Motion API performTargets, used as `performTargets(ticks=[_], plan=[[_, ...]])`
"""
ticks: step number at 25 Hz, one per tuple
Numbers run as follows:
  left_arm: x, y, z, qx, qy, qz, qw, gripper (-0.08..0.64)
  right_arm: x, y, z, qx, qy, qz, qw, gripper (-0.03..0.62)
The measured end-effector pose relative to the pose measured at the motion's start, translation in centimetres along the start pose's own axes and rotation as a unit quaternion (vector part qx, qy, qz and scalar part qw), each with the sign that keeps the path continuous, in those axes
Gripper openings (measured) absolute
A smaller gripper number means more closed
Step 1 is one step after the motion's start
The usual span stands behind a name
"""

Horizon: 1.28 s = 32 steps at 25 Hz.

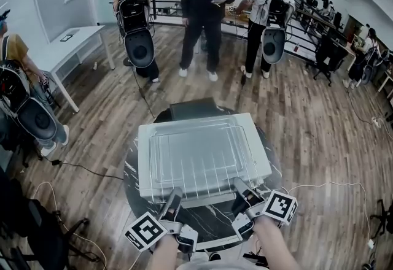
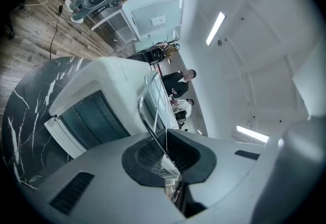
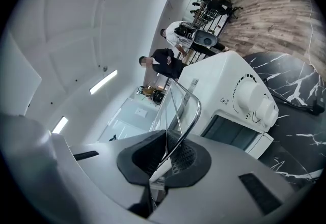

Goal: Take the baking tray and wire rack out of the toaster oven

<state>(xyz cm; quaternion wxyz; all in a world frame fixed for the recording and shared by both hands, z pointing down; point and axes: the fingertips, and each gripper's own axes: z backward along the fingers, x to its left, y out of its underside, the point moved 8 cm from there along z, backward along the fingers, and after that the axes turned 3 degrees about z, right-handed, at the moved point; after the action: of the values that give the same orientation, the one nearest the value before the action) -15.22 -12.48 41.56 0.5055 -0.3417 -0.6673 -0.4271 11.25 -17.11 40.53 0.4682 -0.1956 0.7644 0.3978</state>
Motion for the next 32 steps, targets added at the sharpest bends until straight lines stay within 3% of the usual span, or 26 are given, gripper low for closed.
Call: performTargets(ticks=[6, 12, 13, 15, 18, 32], plan=[[-0.1, -0.1, 0.0, -0.001, 0.003, -0.001, 1.0, 0.007, -0.1, 0.1, 0.1, 0.001, 0.009, -0.006, 1.0, 0.005], [-0.4, -0.1, 0.0, 0.001, 0.02, -0.01, 0.9997, 0.01, 0.1, -0.1, 0.1, -0.003, -0.019, 0.001, 1.0, 0.009], [-0.5, 0.0, 0.0, 0.002, 0.028, -0.006, 0.9996, 0.017, 0.2, -0.1, 0.2, -0.002, -0.025, 0.004, 1.0, 0.022], [-0.7, 0.1, 0.1, 0.006, 0.049, 0.012, 0.9987, 0.123, 0.4, 0.0, 0.2, 0.003, -0.037, 0.012, 0.999, 0.129], [-1.0, 0.3, 0.2, 0.011, 0.069, 0.027, 0.9972, 0.144, 0.5, 0.0, 0.3, 0.006, -0.044, 0.023, 0.999, 0.152], [-1.1, 0.9, 1.0, 0.022, 0.07, 0.015, 0.9972, 0.149, 0.7, 0.7, 1.5, 0.011, -0.045, 0.012, 0.999, 0.163]])
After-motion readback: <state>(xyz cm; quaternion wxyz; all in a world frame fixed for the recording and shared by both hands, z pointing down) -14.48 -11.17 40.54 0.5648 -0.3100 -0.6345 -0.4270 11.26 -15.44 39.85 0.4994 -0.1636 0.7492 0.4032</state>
